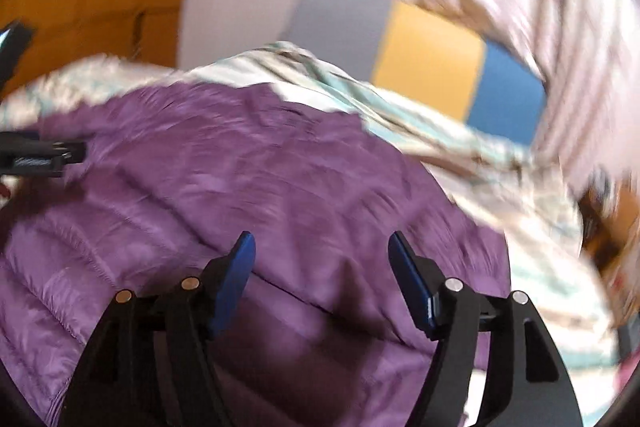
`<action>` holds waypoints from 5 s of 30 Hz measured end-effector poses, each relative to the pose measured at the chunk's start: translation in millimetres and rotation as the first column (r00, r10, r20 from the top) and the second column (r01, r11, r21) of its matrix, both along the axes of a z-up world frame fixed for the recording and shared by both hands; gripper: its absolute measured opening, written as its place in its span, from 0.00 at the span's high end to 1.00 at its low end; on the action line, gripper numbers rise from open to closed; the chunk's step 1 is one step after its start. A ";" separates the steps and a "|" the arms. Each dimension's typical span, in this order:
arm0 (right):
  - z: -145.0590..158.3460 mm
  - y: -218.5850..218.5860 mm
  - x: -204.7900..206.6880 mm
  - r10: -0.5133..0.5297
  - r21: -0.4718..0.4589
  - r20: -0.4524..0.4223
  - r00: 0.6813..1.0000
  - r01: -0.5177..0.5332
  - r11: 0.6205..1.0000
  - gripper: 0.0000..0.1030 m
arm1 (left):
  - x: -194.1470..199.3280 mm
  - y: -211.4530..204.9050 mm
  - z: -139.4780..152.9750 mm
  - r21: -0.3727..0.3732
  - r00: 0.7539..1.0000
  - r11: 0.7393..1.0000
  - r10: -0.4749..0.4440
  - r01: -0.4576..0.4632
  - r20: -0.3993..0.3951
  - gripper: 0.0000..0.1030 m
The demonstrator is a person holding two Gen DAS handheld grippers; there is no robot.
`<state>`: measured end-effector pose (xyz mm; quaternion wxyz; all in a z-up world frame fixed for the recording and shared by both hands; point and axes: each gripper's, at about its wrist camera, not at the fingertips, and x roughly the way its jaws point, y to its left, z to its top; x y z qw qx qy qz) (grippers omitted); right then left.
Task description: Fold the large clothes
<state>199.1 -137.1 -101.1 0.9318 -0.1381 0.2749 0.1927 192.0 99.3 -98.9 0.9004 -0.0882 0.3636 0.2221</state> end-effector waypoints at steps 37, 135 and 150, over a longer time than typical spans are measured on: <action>-49.2 -106.5 81.6 -0.416 0.138 -0.304 0.857 0.472 0.871 0.74 | 66.5 -42.2 -29.3 -0.014 0.987 0.991 -0.134 0.133 -0.088 0.03; -48.8 -100.9 78.2 -0.446 0.077 -0.254 0.858 0.478 0.875 0.69 | -145.2 168.1 30.4 -0.280 0.775 0.863 0.502 -0.420 0.385 0.83; -49.0 -101.1 78.3 -0.446 0.079 -0.255 0.858 0.478 0.875 0.69 | -50.3 56.1 37.2 -0.153 0.917 0.985 0.130 -0.077 0.377 0.83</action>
